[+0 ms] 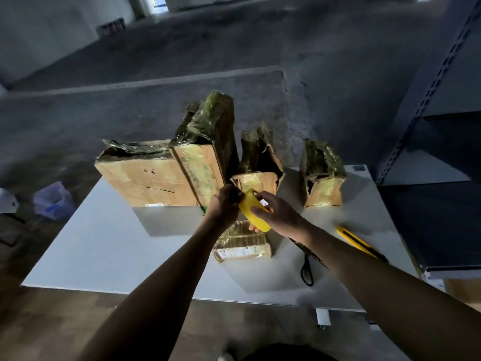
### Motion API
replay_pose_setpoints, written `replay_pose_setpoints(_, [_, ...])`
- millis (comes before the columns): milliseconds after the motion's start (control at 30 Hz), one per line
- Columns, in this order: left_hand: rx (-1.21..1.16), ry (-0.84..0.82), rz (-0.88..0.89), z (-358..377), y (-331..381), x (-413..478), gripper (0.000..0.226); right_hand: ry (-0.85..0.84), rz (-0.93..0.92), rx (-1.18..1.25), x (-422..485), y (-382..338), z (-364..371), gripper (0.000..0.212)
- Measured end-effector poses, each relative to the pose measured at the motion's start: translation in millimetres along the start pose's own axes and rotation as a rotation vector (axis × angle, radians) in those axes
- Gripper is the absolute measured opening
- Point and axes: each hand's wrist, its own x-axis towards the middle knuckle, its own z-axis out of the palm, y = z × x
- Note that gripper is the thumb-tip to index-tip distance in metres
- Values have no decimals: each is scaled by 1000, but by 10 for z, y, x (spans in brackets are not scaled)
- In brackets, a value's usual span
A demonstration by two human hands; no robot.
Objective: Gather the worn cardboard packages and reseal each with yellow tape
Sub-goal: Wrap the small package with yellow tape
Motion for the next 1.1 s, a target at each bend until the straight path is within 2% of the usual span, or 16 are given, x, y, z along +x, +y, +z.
replay_pose_setpoints(200, [6, -3, -111, -251, -318, -29, 9, -49, 23, -243, 158, -203, 235, 33])
replay_pose_setpoints(333, [-79, 54, -168, -372, -551, -39, 13, -53, 45, -459, 270, -275, 413, 26])
replay_pose_setpoints(400, [-134, 77, -177, -490, -632, -31, 11, 8, 99, -574, 315, -291, 501, 38])
replay_pose_setpoints(467, [-187, 90, -172, -601, -722, -1, 14, 143, 162, -750, 371, -283, 571, 51])
replay_pose_setpoints(567, [-236, 90, -187, -696, -857, 42, 16, 259, 227, -899, 419, -317, 619, 62])
replay_pose_setpoints(667, [-303, 73, -296, -685, -1075, -2, 24, 268, 194, -898, 435, -392, 654, 63])
replay_pose_setpoints(767, [-388, 27, -435, -573, -1345, -108, 40, 295, 166, -779, 434, -391, 688, 61])
replay_pose_setpoints(933, [-498, -67, -743, -331, -1682, -226, 25, 210, 71, -752, 470, -282, 764, 61])
replay_pose_setpoints(1100, [-521, -87, -801, -129, -1776, -256, 29, 154, 78, -766, 530, -224, 792, 58])
